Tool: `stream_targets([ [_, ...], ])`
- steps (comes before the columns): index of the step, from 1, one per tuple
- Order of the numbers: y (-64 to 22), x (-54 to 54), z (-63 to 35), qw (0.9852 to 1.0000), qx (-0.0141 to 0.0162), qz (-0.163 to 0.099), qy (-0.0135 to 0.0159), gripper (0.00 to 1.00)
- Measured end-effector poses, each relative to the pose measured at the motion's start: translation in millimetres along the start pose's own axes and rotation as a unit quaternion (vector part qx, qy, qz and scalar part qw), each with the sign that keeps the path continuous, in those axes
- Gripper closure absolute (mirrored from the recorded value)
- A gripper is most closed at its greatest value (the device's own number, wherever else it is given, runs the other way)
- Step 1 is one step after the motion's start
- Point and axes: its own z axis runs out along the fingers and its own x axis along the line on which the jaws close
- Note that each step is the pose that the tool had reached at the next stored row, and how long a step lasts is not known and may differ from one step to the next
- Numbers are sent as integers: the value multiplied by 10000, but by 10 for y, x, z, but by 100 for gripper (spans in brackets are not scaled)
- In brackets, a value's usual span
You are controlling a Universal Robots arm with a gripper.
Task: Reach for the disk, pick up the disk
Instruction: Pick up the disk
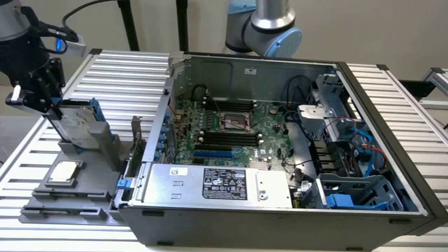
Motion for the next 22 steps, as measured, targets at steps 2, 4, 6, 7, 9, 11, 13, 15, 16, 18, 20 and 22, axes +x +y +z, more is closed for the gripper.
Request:
stream_targets([
  [2,0,-2,-60,10000,-1,0,0,67],
  [4,0,-5,-147,10000,0,0,0,67],
  [6,-2,-7,-237,10000,0,0,0,67],
  [7,-3,-9,-283,10000,0,-1,0,67],
  [9,-6,-12,-374,10000,-1,0,1,67],
  [11,-11,-15,-463,10000,-1,0,1,67],
  [13,-17,-17,-557,10000,0,-1,0,67],
  [15,-24,-20,-646,10000,0,-1,0,67],
  [16,-30,-21,-691,10000,-1,-2,0,67],
  [18,-49,-23,-785,10000,0,-3,0,67],
  [20,-82,-23,-875,10000,-1,-8,-2,67],
  [22,-134,-24,-966,10000,-1,-17,-14,67],
])
